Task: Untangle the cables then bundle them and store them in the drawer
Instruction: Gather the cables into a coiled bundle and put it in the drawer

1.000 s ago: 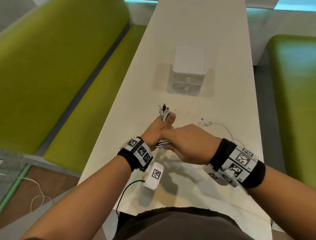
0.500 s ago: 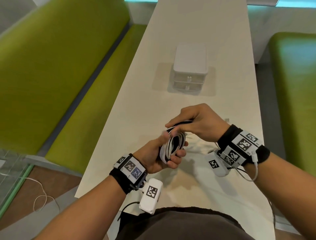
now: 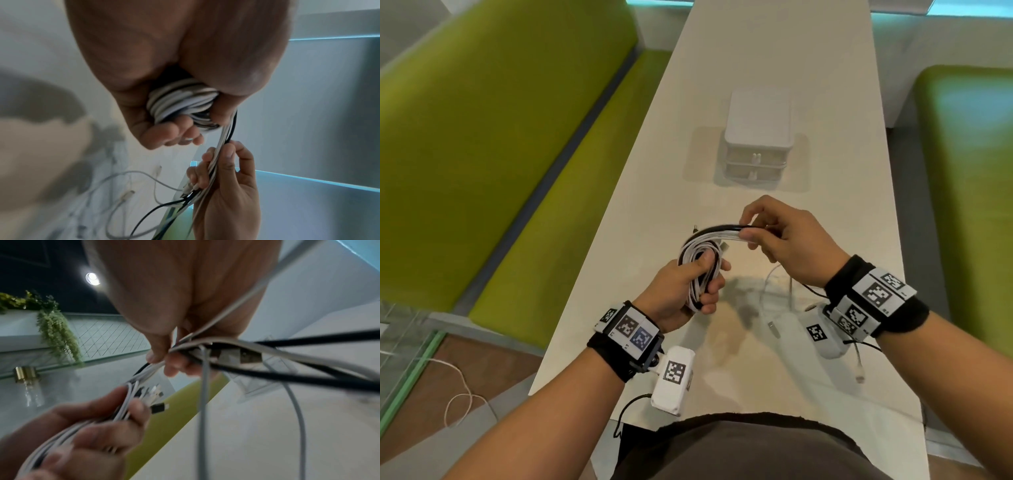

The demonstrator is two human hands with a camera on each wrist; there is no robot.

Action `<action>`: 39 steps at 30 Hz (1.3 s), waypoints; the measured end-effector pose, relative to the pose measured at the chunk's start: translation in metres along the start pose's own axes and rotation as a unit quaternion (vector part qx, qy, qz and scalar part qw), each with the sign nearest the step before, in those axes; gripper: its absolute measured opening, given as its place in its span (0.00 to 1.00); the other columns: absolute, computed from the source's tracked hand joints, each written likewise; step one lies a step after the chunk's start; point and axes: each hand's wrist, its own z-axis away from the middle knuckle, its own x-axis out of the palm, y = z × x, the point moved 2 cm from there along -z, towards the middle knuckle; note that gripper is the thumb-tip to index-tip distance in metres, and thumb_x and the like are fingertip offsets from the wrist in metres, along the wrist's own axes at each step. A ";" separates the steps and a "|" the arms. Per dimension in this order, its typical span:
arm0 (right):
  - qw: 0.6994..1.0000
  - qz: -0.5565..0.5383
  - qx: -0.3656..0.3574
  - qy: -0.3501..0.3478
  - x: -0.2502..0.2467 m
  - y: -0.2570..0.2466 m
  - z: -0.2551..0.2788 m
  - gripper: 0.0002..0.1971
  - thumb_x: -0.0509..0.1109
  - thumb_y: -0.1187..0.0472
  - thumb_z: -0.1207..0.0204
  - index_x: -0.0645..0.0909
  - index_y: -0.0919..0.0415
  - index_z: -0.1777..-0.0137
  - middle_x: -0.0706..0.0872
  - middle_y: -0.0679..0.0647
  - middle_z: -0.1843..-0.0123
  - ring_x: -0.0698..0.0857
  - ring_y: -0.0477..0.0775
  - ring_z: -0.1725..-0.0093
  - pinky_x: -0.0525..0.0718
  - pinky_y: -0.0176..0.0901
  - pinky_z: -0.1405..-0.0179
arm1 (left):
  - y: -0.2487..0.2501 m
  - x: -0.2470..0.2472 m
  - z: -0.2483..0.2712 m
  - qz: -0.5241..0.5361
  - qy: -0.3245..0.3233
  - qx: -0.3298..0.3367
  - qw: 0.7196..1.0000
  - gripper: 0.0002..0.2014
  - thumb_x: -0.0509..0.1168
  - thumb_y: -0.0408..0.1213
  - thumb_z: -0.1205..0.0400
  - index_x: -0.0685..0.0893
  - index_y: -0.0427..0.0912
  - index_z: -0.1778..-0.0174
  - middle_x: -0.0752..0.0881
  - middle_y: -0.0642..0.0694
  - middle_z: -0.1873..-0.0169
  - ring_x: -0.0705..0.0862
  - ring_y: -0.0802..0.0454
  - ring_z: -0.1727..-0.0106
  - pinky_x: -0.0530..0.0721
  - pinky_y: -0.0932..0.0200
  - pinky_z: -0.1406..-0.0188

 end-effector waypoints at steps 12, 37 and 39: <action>0.989 -0.064 0.058 0.117 0.022 0.001 0.007 0.03 0.79 0.61 0.22 0.88 0.57 0.53 0.88 0.40 0.67 0.86 0.56 0.74 0.84 0.45 0.68 | 0.003 0.013 -0.011 0.055 0.008 0.074 0.996 0.26 0.66 0.55 0.18 0.80 0.40 0.31 0.80 0.40 0.65 0.75 0.49 0.71 0.76 0.56 0.68; 0.990 0.092 0.052 0.097 0.030 -0.020 0.004 0.06 0.78 0.58 0.23 0.92 0.46 0.50 0.77 0.43 0.54 0.81 0.50 0.47 0.81 0.39 0.39 | 0.011 0.027 -0.013 0.135 0.036 0.093 0.986 0.28 0.56 0.55 0.15 0.92 0.36 0.42 0.88 0.35 0.36 0.87 0.43 0.33 0.77 0.45 0.26; 0.991 0.100 0.035 0.087 0.029 -0.020 0.007 0.06 0.79 0.63 0.25 0.91 0.51 0.51 0.78 0.39 0.58 0.77 0.49 0.46 0.79 0.38 0.41 | 0.014 0.025 -0.014 0.111 0.035 0.088 0.989 0.26 0.61 0.50 0.13 0.85 0.30 0.33 0.86 0.35 0.33 0.86 0.41 0.34 0.82 0.46 0.31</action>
